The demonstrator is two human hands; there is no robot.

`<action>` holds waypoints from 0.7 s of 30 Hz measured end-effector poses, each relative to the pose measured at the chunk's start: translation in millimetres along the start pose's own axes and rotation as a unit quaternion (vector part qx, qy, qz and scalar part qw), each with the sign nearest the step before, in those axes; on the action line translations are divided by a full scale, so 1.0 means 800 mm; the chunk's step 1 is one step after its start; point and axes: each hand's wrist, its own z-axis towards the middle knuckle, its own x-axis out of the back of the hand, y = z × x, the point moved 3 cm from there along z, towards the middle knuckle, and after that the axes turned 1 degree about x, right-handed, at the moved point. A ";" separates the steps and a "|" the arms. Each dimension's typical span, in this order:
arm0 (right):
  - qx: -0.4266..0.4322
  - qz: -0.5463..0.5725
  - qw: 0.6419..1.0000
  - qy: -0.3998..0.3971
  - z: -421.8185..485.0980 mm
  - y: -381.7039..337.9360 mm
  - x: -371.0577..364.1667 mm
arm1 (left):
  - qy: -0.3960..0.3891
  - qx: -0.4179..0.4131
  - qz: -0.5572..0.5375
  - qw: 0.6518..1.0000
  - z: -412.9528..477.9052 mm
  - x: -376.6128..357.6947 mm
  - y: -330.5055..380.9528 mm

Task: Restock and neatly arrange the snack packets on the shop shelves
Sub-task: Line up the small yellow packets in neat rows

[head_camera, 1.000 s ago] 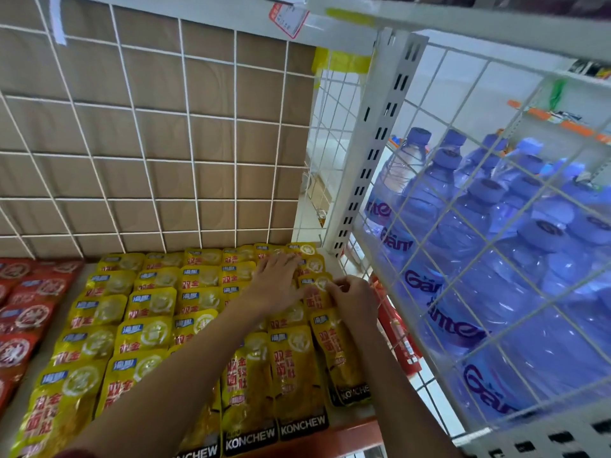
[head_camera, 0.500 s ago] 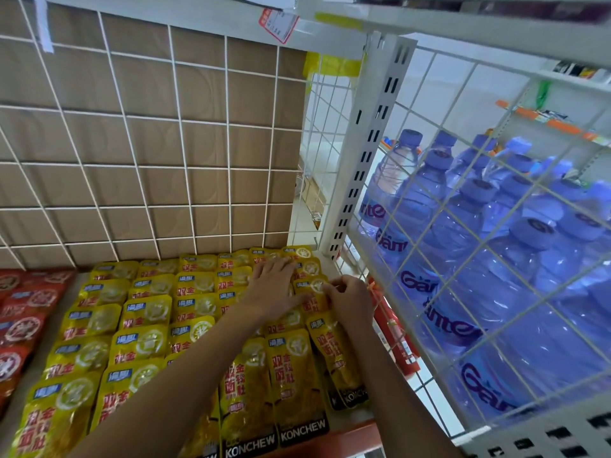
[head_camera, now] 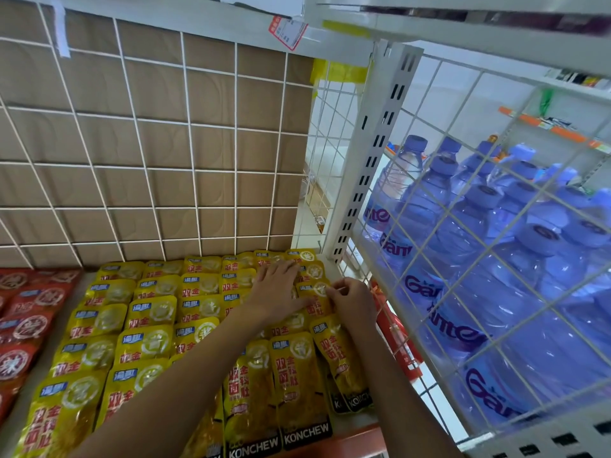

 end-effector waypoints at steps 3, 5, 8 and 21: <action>-0.004 -0.003 1.000 0.003 0.000 0.000 -0.001 | 0.001 0.000 0.001 1.000 0.000 0.000 0.000; -0.004 -0.005 1.000 0.004 0.000 0.000 -0.001 | 0.001 -0.001 0.001 1.000 0.000 0.000 0.000; -0.002 0.008 1.000 -0.004 -0.002 -0.001 0.002 | 0.008 -0.005 -0.014 1.000 0.000 0.000 0.000; 0.021 -0.088 0.995 -0.037 -0.093 0.022 0.042 | 0.024 -0.066 -0.080 0.994 -0.054 0.011 0.010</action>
